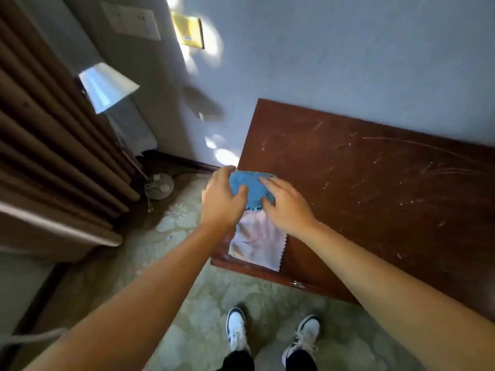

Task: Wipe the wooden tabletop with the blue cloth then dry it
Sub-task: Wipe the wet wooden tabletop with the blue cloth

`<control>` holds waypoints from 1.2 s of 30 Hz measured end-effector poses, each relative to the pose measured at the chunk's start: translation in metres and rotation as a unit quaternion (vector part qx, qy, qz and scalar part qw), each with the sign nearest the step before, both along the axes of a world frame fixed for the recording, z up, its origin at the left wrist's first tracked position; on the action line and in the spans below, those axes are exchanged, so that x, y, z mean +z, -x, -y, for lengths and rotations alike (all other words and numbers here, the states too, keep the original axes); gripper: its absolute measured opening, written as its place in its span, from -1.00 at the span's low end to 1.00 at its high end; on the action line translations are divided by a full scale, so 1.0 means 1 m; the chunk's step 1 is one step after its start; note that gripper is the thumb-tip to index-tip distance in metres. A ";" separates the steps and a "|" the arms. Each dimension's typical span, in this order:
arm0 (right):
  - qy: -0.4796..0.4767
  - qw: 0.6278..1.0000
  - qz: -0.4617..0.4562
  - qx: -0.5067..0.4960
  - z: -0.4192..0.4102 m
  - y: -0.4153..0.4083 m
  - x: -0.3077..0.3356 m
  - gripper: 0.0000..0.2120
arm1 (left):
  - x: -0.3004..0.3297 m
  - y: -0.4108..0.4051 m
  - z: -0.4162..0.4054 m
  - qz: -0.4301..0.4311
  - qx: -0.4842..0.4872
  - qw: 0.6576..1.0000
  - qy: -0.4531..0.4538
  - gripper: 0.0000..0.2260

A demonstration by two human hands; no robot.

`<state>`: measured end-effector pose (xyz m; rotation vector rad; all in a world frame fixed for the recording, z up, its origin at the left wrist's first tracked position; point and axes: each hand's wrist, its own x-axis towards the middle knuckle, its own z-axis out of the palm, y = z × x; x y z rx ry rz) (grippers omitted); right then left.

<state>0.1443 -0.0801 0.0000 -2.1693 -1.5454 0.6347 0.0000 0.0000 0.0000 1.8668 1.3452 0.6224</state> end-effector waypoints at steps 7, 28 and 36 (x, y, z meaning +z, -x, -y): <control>0.087 0.982 0.138 0.099 -0.043 -0.002 -0.066 -0.55 | -0.094 0.004 0.022 -0.206 -0.013 0.978 0.019 -0.32; 0.093 0.925 0.258 0.262 -0.125 -0.052 -0.123 -0.31 | -0.141 -0.007 0.026 -0.217 -0.005 0.975 0.037 -0.41; 0.070 0.918 0.263 0.289 -0.100 -0.053 -0.133 -0.32 | -0.133 -0.013 0.025 -0.215 0.009 0.976 0.021 -0.55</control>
